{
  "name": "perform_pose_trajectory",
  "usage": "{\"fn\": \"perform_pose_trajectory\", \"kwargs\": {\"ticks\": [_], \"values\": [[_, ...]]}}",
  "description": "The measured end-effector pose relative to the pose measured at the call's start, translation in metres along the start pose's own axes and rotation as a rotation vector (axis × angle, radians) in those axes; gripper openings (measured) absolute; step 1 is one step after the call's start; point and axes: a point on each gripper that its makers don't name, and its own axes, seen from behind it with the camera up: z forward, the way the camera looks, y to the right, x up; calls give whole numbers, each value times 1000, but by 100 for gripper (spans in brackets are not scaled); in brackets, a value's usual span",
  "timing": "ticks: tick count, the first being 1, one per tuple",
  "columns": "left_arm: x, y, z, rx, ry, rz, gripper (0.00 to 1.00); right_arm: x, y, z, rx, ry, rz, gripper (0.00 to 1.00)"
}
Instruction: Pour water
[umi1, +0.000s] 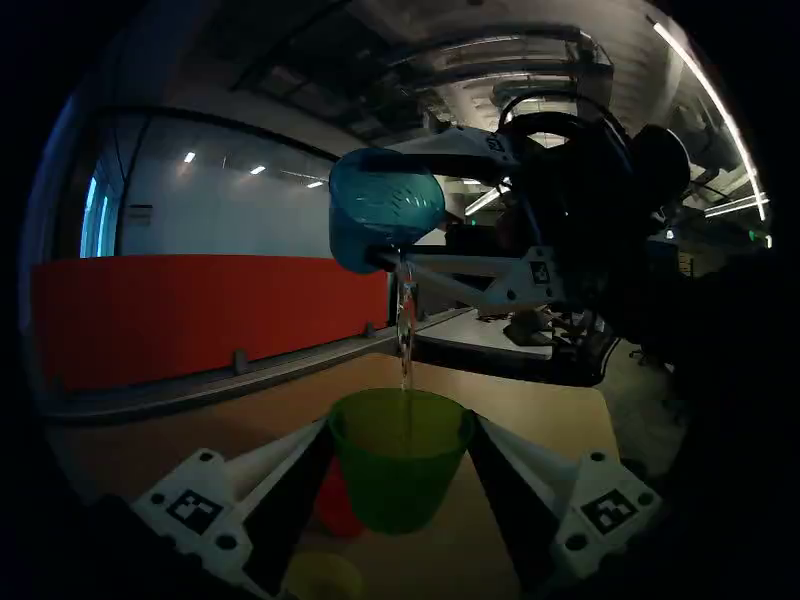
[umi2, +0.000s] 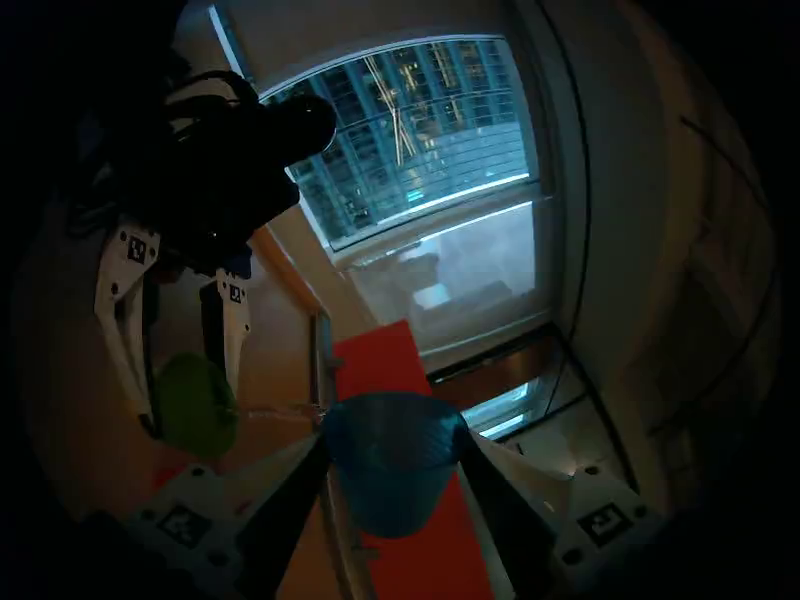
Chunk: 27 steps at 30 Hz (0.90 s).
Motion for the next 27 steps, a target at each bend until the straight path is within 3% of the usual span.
{"fn": "perform_pose_trajectory", "kwargs": {"ticks": [27], "values": [[2,1,-2,-7,4,0,89,8,15,3,-16,10,-116,91]]}}
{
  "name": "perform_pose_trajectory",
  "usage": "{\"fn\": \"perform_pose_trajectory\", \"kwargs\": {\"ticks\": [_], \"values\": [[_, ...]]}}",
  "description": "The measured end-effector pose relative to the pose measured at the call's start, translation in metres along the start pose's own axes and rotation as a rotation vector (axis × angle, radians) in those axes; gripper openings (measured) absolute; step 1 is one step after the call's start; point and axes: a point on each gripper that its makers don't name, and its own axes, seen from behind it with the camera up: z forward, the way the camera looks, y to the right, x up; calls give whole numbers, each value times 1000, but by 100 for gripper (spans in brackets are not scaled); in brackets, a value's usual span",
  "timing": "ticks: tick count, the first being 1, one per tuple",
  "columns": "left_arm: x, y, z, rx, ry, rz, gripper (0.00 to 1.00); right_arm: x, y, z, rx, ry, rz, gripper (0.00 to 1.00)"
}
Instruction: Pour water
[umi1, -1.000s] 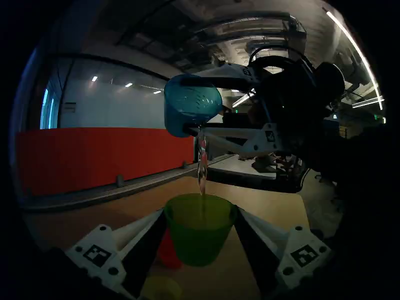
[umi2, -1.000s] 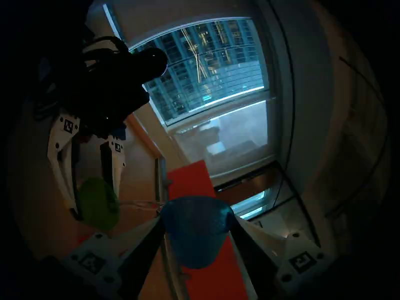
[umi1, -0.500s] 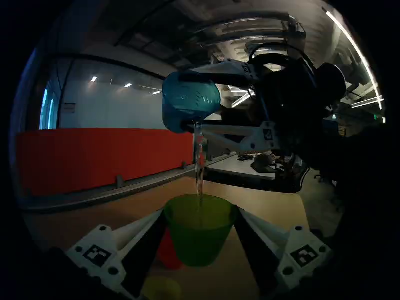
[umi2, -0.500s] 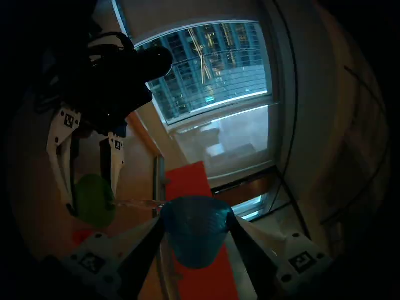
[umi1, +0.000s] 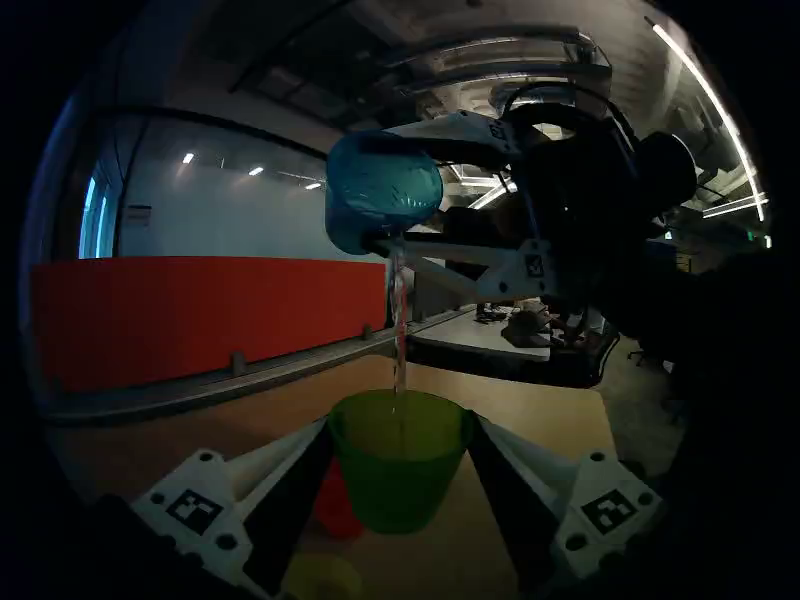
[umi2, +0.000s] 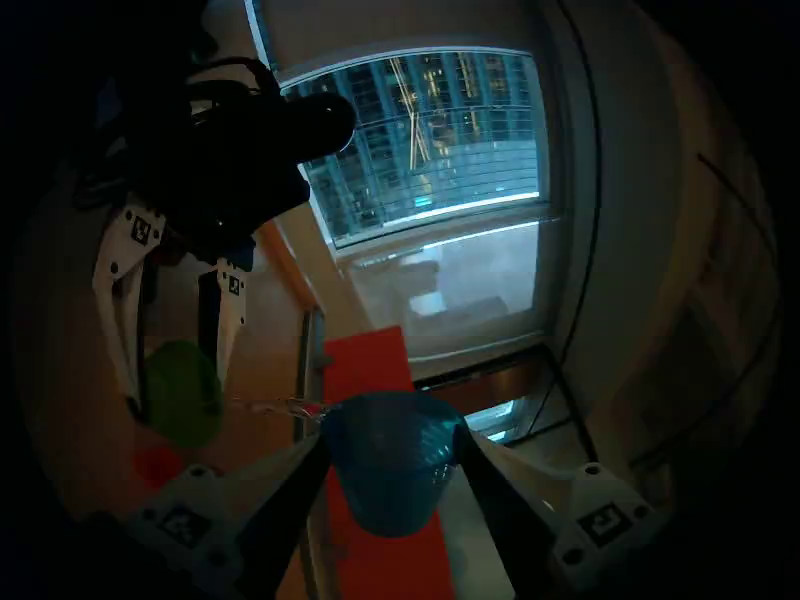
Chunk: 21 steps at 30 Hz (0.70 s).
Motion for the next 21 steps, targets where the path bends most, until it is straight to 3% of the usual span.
{"fn": "perform_pose_trajectory", "kwargs": {"ticks": [21], "values": [[0,0,1,0,-2,5,89,3,8,3,-11,-2,-95,91]]}}
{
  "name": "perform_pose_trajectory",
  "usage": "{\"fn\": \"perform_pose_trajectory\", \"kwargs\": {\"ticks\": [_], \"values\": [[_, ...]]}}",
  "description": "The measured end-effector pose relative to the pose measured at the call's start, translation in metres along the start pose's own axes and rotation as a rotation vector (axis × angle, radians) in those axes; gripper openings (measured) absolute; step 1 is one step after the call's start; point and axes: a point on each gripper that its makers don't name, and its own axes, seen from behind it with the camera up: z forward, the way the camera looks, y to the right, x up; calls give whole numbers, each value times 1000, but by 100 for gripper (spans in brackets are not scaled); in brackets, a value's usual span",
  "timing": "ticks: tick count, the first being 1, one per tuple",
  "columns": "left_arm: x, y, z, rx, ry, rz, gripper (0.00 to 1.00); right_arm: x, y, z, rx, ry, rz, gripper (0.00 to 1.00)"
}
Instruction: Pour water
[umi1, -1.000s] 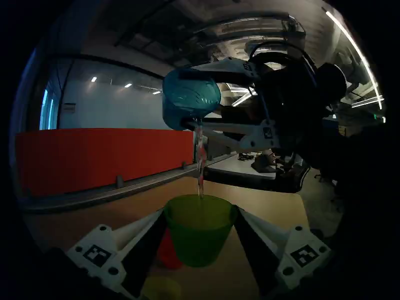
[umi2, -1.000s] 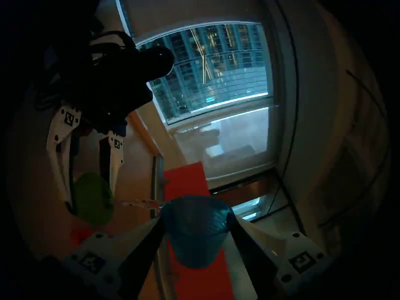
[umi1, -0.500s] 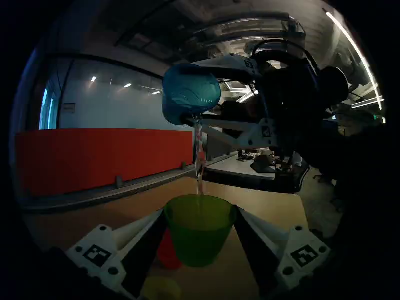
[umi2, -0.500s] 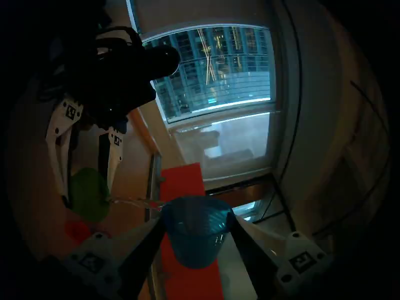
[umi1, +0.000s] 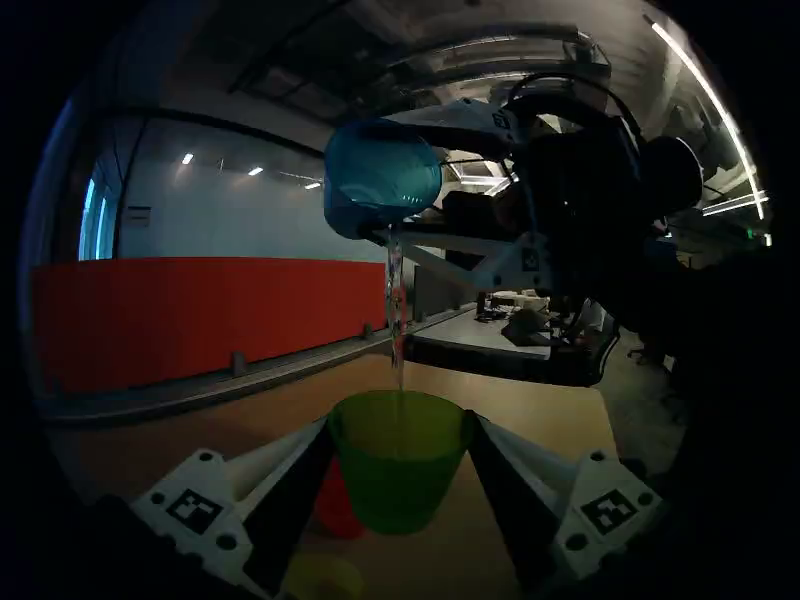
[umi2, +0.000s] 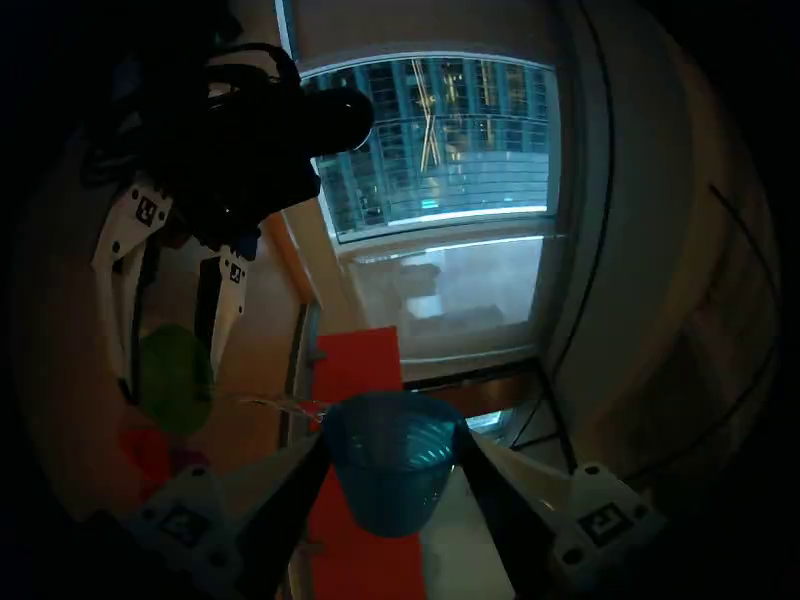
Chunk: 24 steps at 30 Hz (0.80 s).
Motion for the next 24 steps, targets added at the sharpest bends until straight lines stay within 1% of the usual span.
{"fn": "perform_pose_trajectory", "kwargs": {"ticks": [12,24], "values": [[1,1,2,-3,-2,6,89,1,5,0,-9,-1,-57,91],[3,2,3,-6,-4,10,89,4,7,-2,-13,-4,-132,91]]}}
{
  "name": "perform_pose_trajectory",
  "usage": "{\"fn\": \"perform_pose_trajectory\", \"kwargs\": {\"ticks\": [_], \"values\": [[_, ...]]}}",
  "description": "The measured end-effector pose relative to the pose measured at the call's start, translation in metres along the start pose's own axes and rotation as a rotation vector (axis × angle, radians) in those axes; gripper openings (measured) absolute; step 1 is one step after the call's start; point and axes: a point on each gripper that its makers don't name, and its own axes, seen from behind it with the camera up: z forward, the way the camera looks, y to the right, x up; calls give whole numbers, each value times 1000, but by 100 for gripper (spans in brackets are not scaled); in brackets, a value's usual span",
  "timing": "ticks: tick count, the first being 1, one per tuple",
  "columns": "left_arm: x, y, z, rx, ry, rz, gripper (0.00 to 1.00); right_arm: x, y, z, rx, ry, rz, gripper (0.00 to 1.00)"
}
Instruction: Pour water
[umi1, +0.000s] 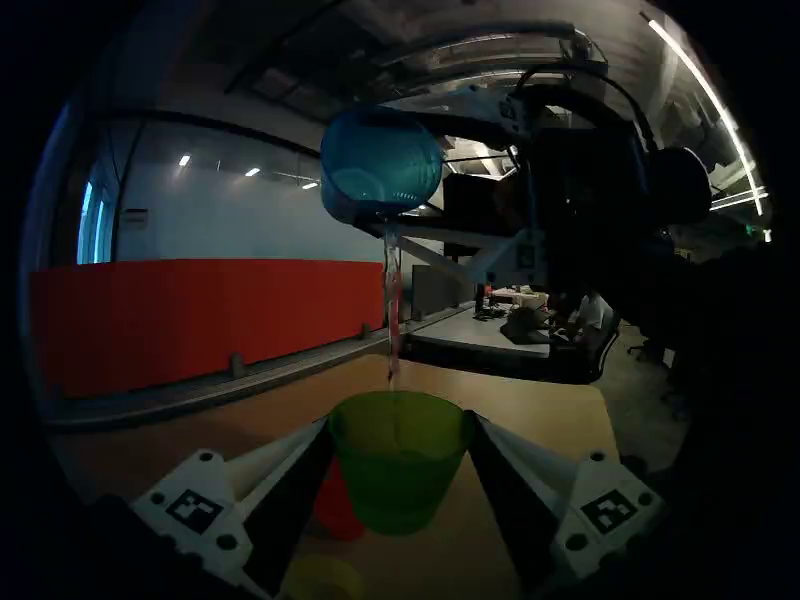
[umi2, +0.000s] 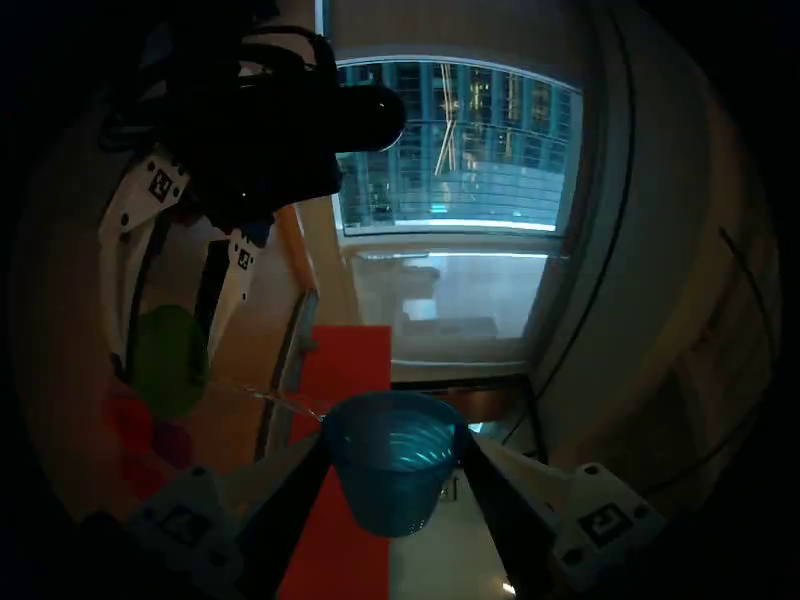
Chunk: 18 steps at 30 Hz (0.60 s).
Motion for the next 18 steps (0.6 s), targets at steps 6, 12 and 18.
{"fn": "perform_pose_trajectory", "kwargs": {"ticks": [6,12,18], "values": [[0,0,0,1,-1,0,89,3,1,1,-5,1,-40,91],[-1,-2,0,4,-1,0,89,6,3,3,-11,4,-78,91],[-2,-4,1,7,1,-6,89,14,1,3,-15,10,-126,91]]}}
